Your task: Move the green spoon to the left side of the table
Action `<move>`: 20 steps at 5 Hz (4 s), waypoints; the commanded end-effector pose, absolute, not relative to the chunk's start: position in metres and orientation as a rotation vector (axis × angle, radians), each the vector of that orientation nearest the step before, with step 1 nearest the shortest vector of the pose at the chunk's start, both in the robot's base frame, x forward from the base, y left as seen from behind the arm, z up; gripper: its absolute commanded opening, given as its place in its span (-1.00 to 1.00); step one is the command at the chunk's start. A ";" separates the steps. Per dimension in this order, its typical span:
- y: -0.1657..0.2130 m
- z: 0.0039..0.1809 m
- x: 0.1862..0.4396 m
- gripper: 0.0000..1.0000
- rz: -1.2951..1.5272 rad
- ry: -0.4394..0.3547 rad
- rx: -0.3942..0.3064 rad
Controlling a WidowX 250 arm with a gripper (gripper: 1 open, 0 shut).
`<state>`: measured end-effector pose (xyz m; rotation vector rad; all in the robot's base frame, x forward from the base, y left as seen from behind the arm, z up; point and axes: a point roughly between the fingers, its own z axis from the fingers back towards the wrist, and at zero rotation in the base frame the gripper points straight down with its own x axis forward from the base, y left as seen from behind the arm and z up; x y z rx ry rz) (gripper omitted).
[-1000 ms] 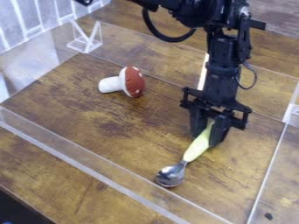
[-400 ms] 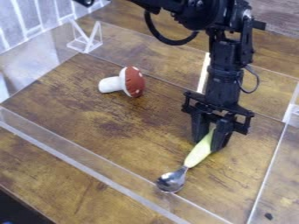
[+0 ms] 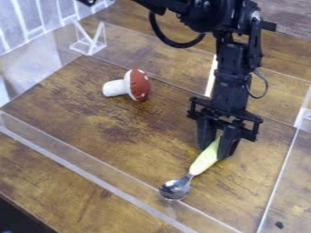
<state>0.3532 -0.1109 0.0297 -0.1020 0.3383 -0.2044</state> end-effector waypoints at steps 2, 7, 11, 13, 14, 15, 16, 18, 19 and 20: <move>-0.100 0.052 0.352 -1.00 -0.210 0.325 -0.100; -0.093 0.057 0.355 -1.00 -0.226 0.336 -0.112; -0.083 0.106 0.349 -1.00 -0.223 0.277 -0.116; -0.074 0.126 0.344 -1.00 -0.213 0.245 -0.123; -0.068 0.137 0.342 -1.00 -0.205 0.226 -0.127; -0.058 0.147 0.339 -1.00 -0.195 0.210 -0.133; -0.047 0.152 0.336 -1.00 -0.181 0.202 -0.135; -0.012 0.158 0.332 -1.00 -0.139 0.187 -0.133; 0.003 0.160 0.329 -1.00 -0.113 0.180 -0.134; 0.017 0.160 0.326 -1.00 -0.086 0.172 -0.139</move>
